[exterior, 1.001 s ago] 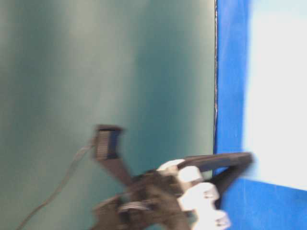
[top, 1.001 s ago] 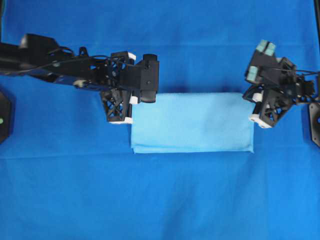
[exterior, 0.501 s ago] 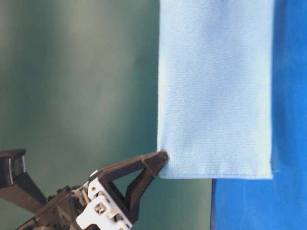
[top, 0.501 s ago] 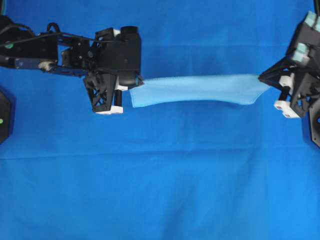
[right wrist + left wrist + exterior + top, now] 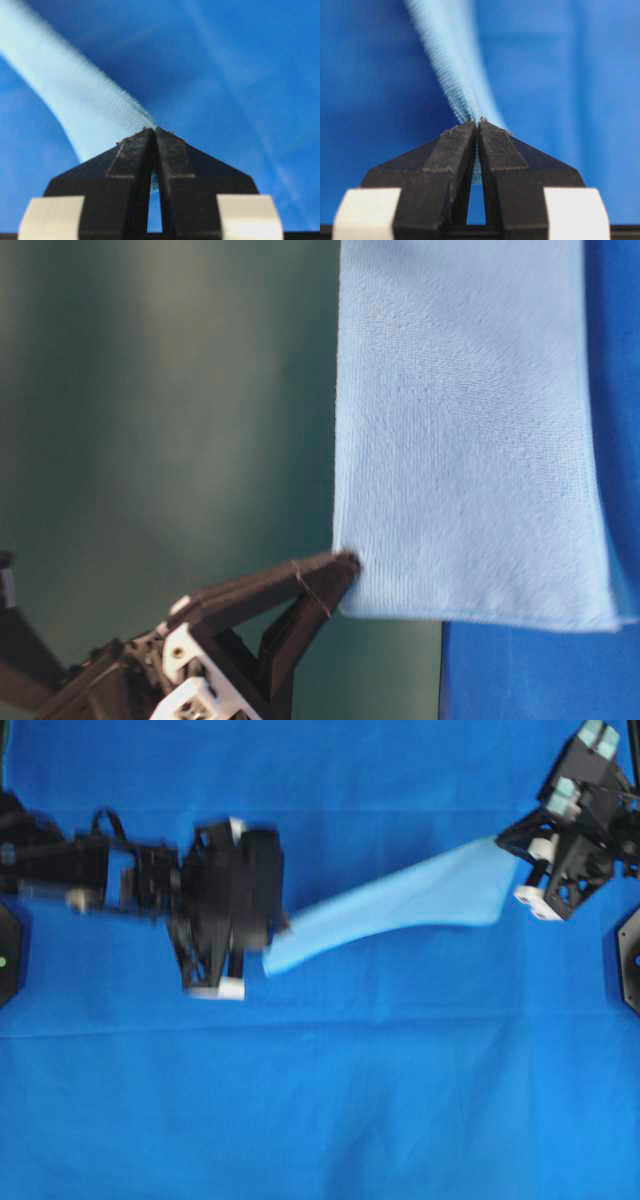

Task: Fold the light blue towel.
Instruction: 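Lift the strip and swing the right gripper's end over toward the left, then lower the strip, laying the right end over the left end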

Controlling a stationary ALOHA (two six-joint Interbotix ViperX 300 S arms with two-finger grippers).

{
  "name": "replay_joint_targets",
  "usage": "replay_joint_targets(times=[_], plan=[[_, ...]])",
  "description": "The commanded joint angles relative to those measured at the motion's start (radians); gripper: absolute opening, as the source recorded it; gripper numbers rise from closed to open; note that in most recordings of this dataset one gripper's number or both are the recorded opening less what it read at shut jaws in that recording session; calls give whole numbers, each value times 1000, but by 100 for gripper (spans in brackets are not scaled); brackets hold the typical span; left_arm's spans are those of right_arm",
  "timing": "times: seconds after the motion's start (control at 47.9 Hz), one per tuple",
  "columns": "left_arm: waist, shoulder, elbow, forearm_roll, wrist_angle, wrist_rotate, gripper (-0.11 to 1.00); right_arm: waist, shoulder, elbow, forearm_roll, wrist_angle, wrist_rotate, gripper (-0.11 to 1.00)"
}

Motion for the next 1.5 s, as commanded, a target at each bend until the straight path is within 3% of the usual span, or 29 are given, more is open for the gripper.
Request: replay_joint_targets(times=[0.0, 0.271, 0.417, 0.626, 0.96, 1.314, 1.481], plan=[[-46, 3, -9, -2, -55, -3, 2, -58, 46, -49, -35, -61, -5, 2], [-163, 58, -40, -2, -201, 5, 2, -164, 278, -219, -114, -241, -21, 2], [-213, 83, -71, 0, -256, 44, 2, -170, 385, -333, -117, -268, -61, 2], [-221, 112, -94, -2, -265, 49, 2, -170, 474, -443, -115, -270, -95, 2], [-195, 175, -137, -2, -319, 49, 2, -176, 442, -397, -114, -258, -100, 2], [-179, 410, -419, -2, -321, 67, 2, -193, 261, -199, -114, -229, -98, 2], [-175, 494, -534, -2, -321, 78, 2, -195, 224, -166, -114, -196, -101, 2]])
